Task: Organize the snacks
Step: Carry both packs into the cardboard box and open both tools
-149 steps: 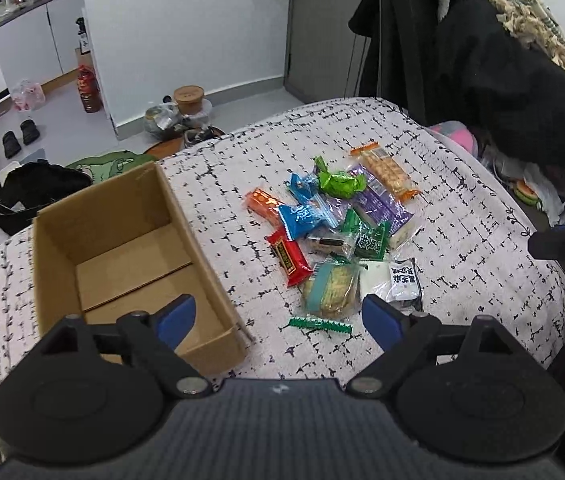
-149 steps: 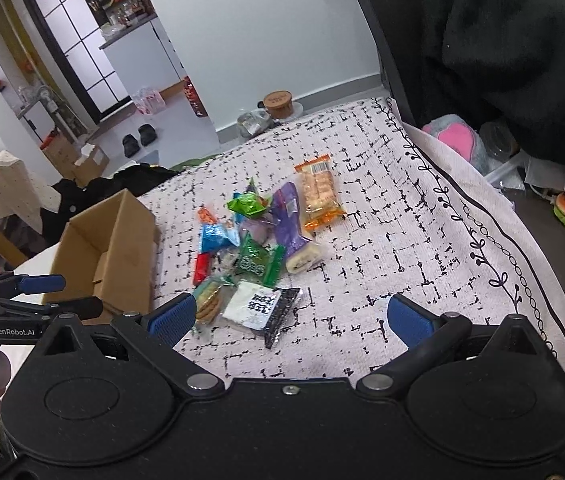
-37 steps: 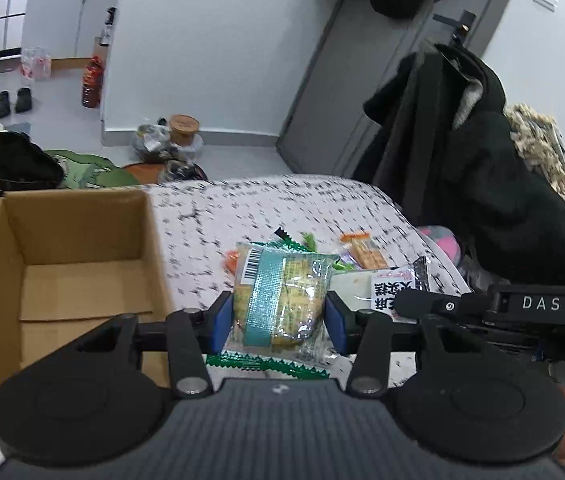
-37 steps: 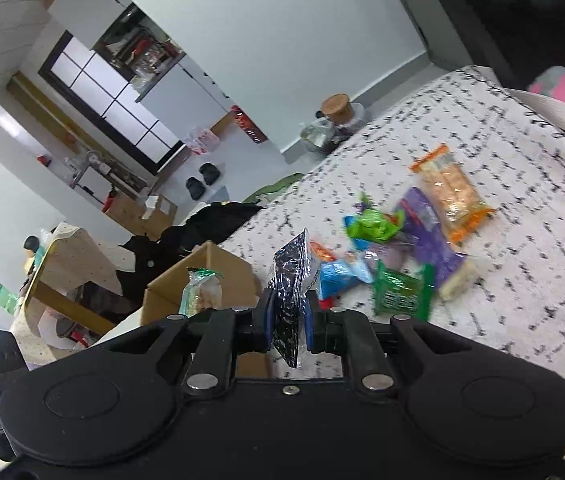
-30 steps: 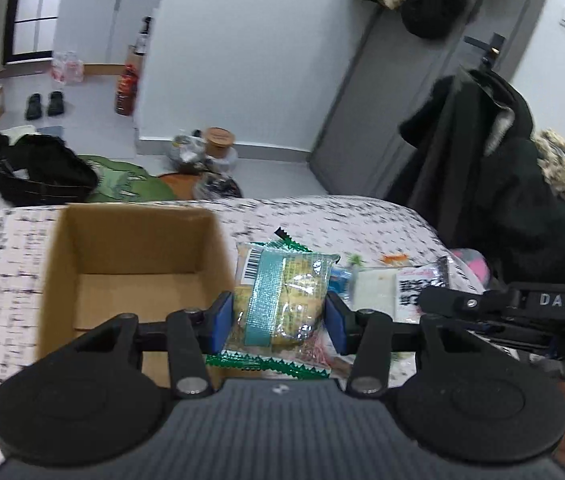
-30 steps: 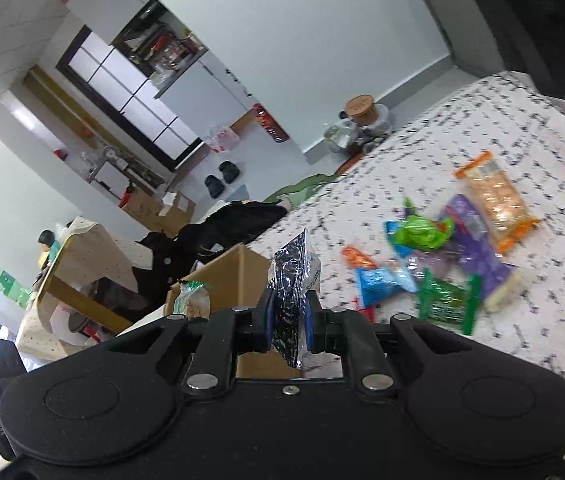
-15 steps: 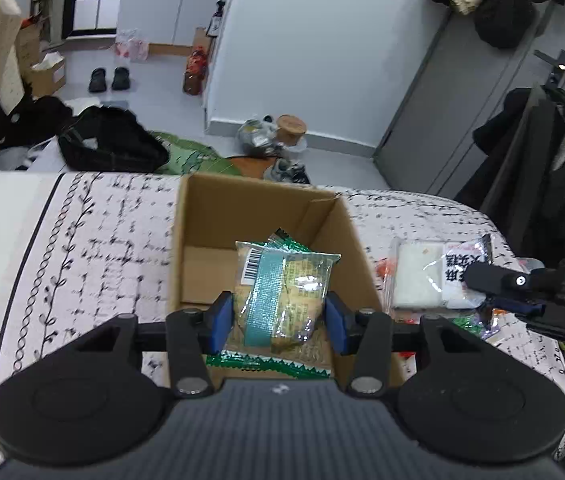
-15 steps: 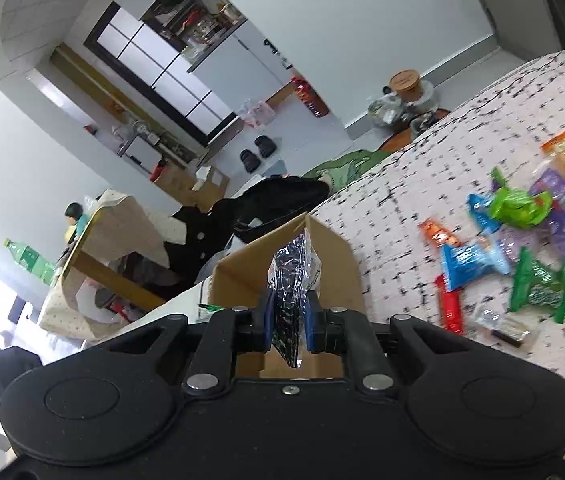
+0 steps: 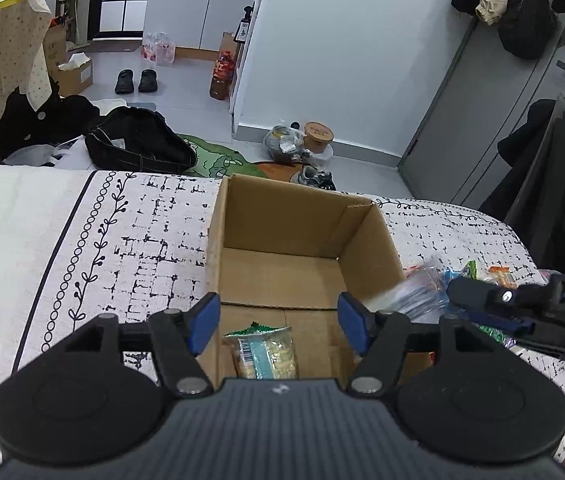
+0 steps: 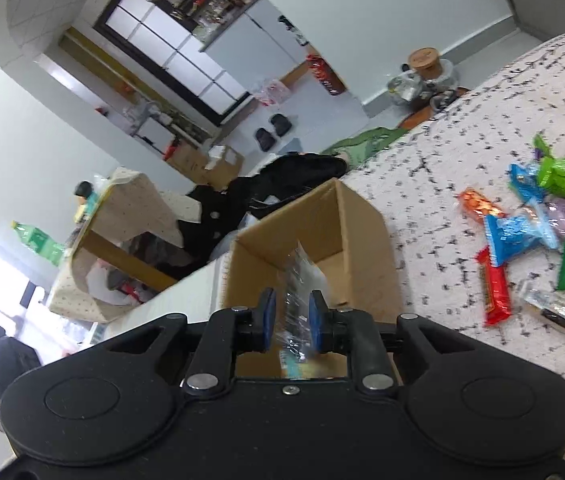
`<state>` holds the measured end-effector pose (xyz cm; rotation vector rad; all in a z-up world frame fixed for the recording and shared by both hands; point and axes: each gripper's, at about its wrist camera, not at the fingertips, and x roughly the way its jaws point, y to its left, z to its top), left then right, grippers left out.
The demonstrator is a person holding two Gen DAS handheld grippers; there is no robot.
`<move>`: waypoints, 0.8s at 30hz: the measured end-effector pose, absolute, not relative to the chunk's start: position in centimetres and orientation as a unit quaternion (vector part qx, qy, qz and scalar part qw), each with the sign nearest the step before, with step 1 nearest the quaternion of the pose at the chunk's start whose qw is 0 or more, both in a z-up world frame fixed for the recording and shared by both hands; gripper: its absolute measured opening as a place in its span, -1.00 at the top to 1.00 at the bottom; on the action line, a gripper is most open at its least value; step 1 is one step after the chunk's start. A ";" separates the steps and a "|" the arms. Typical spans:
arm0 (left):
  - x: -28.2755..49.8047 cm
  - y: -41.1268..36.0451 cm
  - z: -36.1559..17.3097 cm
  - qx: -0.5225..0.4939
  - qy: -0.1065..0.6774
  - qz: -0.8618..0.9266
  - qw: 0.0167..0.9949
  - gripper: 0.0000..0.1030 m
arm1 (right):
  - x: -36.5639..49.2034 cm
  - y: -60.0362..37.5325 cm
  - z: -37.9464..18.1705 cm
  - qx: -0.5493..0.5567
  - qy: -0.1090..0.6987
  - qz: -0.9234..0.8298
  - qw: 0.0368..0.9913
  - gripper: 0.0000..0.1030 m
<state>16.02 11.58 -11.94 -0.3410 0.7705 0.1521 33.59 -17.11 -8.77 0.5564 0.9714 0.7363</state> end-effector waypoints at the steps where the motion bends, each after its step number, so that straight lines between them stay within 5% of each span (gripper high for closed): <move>1: 16.1 11.6 -12.0 -0.165 0.375 0.075 0.909 -0.24 | 33.6 -17.1 -8.6 0.260 0.447 0.346 0.783 0.46; 11: 16.1 10.9 -11.8 -0.153 0.371 0.081 0.912 -0.39 | 33.4 -18.9 -9.3 0.262 0.457 0.330 0.783 0.38; 17: 16.2 9.7 -11.6 -0.148 0.381 0.065 0.910 -0.51 | 33.0 -21.0 -9.0 0.245 0.450 0.298 0.805 -0.25; 24: 16.6 7.3 -11.5 -0.139 0.398 0.048 0.905 -0.54 | 32.5 -23.9 -8.2 0.210 0.437 0.259 0.836 -0.75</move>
